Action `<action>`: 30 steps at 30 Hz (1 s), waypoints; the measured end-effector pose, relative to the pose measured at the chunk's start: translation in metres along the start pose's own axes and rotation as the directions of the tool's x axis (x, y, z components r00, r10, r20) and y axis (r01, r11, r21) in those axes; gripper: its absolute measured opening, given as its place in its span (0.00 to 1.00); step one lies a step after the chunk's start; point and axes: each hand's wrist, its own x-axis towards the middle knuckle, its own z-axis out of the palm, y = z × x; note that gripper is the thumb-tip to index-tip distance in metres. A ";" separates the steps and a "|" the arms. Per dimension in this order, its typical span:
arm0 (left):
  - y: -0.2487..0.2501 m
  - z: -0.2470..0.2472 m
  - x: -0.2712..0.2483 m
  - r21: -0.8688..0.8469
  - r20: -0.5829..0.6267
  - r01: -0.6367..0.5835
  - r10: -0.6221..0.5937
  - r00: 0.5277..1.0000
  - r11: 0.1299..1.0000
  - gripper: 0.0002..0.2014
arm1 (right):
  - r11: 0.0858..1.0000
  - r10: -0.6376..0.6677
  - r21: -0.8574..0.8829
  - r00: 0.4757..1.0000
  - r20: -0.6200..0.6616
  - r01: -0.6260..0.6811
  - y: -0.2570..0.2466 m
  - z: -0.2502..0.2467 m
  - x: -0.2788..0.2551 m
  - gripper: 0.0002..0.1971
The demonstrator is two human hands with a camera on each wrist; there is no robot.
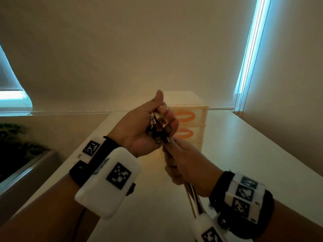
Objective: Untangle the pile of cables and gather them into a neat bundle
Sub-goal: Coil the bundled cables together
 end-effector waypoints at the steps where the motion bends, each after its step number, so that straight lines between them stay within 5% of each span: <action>1: -0.004 -0.002 0.002 -0.012 -0.035 -0.009 0.008 0.999 1.000 0.18 | 0.999 0.031 -0.014 0.999 -0.012 -0.031 0.003 -0.001 -0.005 0.17; 4: -0.014 -0.003 0.009 -0.017 -0.064 -0.058 0.057 0.996 0.998 0.16 | 0.995 0.102 -0.019 0.994 -0.036 -0.102 0.001 -0.004 -0.014 0.16; 9: -0.023 -0.002 0.023 0.312 -0.077 -0.301 0.340 0.937 0.901 0.18 | 0.978 0.207 0.034 0.976 -0.059 -0.206 0.004 -0.004 -0.028 0.14; 15: -0.040 -0.017 0.032 0.702 -0.020 -0.412 0.595 0.804 0.581 0.22 | 0.941 0.309 -0.122 0.948 -0.075 -0.316 0.012 0.001 -0.047 0.14; 18: -0.048 -0.026 0.029 0.843 0.111 -0.398 0.607 0.787 0.361 0.20 | 0.876 0.264 -0.391 0.959 -0.104 -0.283 0.005 0.002 -0.054 0.14; 21: -0.051 -0.036 0.024 0.938 0.259 -0.341 0.517 0.816 0.067 0.17 | 0.710 0.189 -0.675 0.977 -0.094 -0.202 -0.012 -0.005 -0.063 0.12; 24: -0.052 -0.047 0.017 0.942 0.333 -0.286 0.369 0.868 -0.176 0.19 | 0.367 0.067 -0.928 0.997 -0.039 -0.061 -0.033 -0.015 -0.071 0.10; 27: -0.055 -0.049 0.011 0.923 0.373 -0.325 0.272 0.887 -0.207 0.21 | 0.108 0.019 -0.993 0.999 0.040 0.037 -0.052 -0.015 -0.076 0.10; 30: -0.057 -0.042 0.008 0.914 0.404 -0.383 0.226 0.886 -0.133 0.18 | -0.091 -0.003 -0.982 0.986 0.165 0.164 -0.066 -0.013 -0.077 0.14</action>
